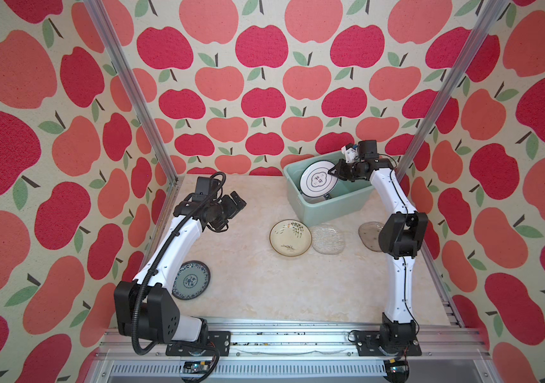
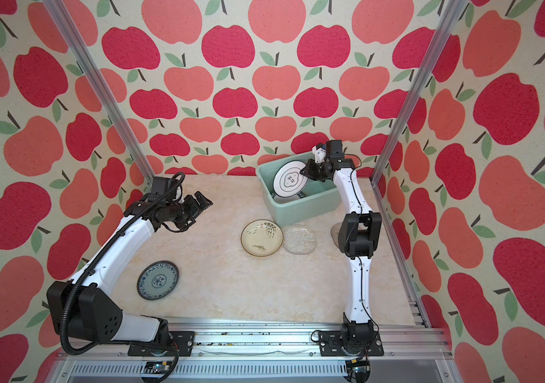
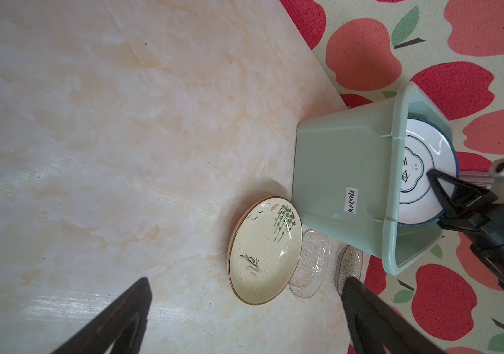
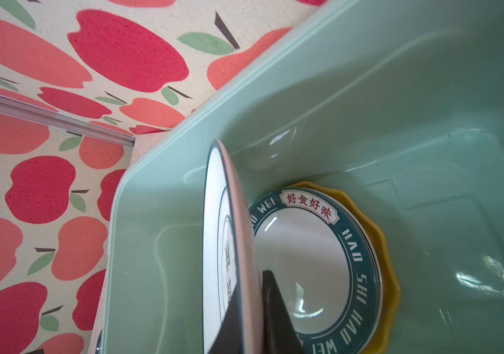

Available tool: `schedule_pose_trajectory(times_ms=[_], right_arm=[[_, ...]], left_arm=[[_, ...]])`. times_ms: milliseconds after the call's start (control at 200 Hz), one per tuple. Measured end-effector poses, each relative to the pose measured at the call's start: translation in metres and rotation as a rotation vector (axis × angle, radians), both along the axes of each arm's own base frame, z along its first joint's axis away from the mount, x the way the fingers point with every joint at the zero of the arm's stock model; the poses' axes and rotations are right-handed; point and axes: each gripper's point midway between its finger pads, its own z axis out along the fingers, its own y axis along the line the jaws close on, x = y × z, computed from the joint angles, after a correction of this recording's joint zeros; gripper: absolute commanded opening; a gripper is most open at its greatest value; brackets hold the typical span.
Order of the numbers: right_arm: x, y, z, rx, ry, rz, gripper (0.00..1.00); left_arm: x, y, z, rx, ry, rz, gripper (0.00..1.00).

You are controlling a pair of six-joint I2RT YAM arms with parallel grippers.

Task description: Place the plates into the plastic bin on the countertop

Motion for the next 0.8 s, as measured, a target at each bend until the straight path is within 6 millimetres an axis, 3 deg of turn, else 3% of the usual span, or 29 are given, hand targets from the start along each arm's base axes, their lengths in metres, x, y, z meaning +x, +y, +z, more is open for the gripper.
schedule_pose_trajectory(times_ms=[95,315,435,630,800], right_arm=[[-0.005,0.008,-0.014,-0.008,0.02,0.035,0.0],[-0.012,0.029,-0.019,-0.017,0.001,0.101,0.06],[-0.009,0.028,-0.03,-0.025,0.01,0.105,0.09],[-0.006,0.026,-0.064,-0.053,0.055,0.108,0.14],[-0.006,0.022,-0.073,-0.076,0.066,0.106,0.25]], left_arm=[[0.0,0.0,0.001,0.002,0.001,0.0,0.99],[-0.001,0.001,0.002,0.007,0.005,0.004,0.99],[-0.002,0.001,0.002,0.009,0.01,0.005,0.99],[0.002,0.001,0.001,0.012,0.026,0.005,0.99],[0.004,-0.001,0.0,0.016,0.039,0.001,0.99]])
